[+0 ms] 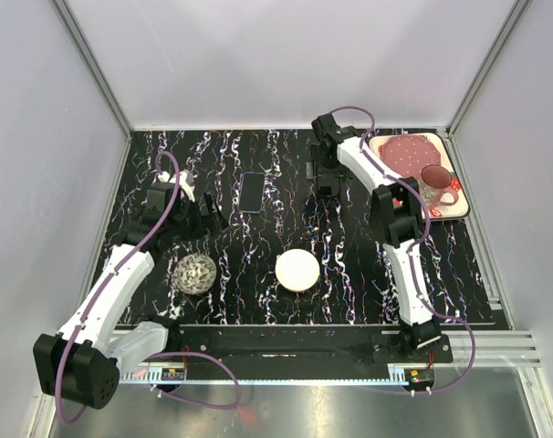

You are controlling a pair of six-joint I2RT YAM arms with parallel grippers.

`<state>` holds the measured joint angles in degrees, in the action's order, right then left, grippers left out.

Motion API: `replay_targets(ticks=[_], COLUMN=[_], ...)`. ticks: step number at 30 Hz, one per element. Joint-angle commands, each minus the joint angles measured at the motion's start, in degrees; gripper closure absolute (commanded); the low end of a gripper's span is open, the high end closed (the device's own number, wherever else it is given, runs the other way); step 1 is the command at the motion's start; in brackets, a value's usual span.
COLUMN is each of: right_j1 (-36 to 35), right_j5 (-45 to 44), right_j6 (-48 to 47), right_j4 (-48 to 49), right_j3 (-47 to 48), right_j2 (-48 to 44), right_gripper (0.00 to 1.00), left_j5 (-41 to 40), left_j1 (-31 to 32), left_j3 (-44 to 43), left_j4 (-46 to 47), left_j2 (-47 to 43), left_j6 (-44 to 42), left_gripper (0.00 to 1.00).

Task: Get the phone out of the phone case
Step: Pick up the phone at the center of the board.

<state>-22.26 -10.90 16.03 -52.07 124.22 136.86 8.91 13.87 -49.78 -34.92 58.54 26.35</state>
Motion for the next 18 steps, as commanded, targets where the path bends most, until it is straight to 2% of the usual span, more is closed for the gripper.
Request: replay_targets(ticks=[1, 6, 14, 18], right_j1=[-0.33, -0.24, 0.02, 0.38], right_j5=[-2.02, -2.64, -4.75, -0.91], right_j6=[-1.79, -0.21, 1.81, 1.9], right_j4=[-4.78, -8.92, -8.22, -6.11], right_j3=[7.68, 14.64, 12.72, 10.25], right_j2=[5.51, 8.95, 8.78, 8.6], right_gripper=[0.0, 0.0, 0.0, 0.0], left_j5=[3.05, 0.5, 1.9, 0.06], left_j1=[-0.25, -0.16, -0.24, -0.16], left_j3=[-3.13, -2.96, -2.25, -1.9], left_j4=[-0.76, -1.56, -1.21, -1.21], left_j2=[-1.77, -1.94, -1.59, -2.47], left_j6=[-0.77, 0.98, 1.87, 2.74], left_gripper=[0.01, 0.01, 0.01, 0.01])
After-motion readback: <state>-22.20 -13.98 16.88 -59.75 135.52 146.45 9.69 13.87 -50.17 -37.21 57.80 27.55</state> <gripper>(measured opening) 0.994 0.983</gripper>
